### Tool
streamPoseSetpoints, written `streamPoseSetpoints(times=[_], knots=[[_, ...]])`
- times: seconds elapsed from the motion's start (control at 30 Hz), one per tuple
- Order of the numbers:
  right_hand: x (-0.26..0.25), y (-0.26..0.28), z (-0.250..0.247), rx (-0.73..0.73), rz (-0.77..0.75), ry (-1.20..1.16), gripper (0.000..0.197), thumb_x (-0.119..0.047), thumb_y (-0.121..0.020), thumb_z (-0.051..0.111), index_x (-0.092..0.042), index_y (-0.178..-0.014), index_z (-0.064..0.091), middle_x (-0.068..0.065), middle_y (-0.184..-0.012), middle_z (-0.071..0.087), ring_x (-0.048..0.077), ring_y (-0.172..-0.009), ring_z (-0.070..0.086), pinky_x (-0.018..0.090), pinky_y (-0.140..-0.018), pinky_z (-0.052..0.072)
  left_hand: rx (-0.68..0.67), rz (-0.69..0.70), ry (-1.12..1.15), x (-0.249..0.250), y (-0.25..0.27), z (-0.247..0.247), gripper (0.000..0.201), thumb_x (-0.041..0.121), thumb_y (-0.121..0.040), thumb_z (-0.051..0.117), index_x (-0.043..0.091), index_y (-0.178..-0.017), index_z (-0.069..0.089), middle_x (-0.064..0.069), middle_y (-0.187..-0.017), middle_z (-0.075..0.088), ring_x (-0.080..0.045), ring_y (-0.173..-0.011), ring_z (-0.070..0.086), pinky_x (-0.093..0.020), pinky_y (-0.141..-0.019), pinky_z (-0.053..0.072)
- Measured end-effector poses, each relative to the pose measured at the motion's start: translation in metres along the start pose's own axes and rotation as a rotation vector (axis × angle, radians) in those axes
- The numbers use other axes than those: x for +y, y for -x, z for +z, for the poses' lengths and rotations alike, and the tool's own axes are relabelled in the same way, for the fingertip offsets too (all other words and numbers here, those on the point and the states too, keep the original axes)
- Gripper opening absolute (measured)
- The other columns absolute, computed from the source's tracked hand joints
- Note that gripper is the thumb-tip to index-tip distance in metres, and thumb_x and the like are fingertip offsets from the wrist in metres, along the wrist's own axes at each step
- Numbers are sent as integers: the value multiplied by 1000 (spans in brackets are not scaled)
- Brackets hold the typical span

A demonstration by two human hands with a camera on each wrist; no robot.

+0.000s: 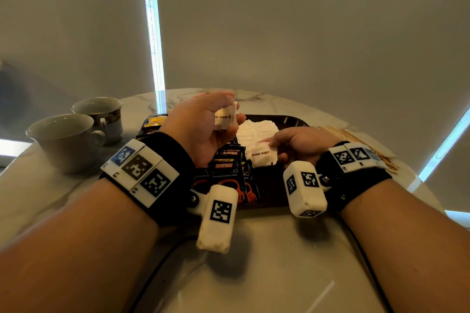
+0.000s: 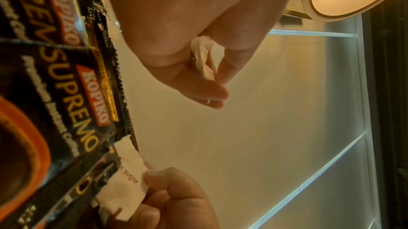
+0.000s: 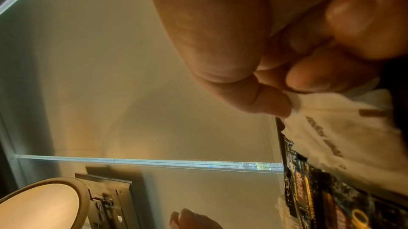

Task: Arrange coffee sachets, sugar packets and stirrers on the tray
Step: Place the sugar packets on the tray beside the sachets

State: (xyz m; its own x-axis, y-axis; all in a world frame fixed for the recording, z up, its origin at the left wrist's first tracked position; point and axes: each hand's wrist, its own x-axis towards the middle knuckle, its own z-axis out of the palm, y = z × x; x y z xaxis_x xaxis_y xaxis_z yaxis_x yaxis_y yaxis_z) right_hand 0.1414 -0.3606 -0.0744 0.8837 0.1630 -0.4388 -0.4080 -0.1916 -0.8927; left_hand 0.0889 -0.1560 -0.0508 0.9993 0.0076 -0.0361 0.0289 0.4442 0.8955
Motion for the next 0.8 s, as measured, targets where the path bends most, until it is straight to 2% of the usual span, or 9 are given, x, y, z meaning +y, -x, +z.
streamPoseSetpoints(times=[0.07,0.17,0.3,0.43,0.63,0.8], knots=[[0,0,0,-22,-1,16,32,-7,-94,50,-3,-123,65,20,-105,67,10,-51,48,21,-42,44,2,0,-3,0,0,0,14,13,-98,63,9,-112,65,-11,-104,65,-15,-61,71,-21,-46,51],[-1,1,2,-53,13,58,31,-6,-95,45,-7,-116,69,16,-96,68,10,-53,48,21,-45,45,6,-1,-6,0,0,0,14,13,-98,63,9,-112,65,-11,-105,65,-15,-61,71,-21,-46,52],[-1,1,1,-68,6,119,34,-2,-94,47,-12,-116,71,13,-91,66,9,-55,51,22,-44,45,11,-2,-9,-1,0,0,18,13,-98,64,8,-116,65,-11,-105,66,-14,-61,72,-21,-47,52],[-2,5,3,-33,-33,181,30,0,-97,51,-12,-118,68,4,-68,62,7,-48,54,22,-43,45,15,-6,-18,-1,1,1,21,14,-98,64,9,-118,65,-11,-105,66,-13,-60,72,-21,-48,53],[-3,8,7,6,-49,105,26,3,-96,51,-4,-113,69,13,-84,65,15,-63,64,23,-52,54,19,-15,-20,-1,2,2,22,15,-98,64,9,-120,65,-10,-104,66,-15,-69,70,-21,-48,53],[-2,11,10,15,-53,50,27,3,-96,50,-3,-115,67,16,-90,65,19,-68,66,25,-55,56,25,-22,-15,0,4,3,19,14,-98,63,8,-116,66,-10,-102,67,-16,-66,70,-21,-48,53]])
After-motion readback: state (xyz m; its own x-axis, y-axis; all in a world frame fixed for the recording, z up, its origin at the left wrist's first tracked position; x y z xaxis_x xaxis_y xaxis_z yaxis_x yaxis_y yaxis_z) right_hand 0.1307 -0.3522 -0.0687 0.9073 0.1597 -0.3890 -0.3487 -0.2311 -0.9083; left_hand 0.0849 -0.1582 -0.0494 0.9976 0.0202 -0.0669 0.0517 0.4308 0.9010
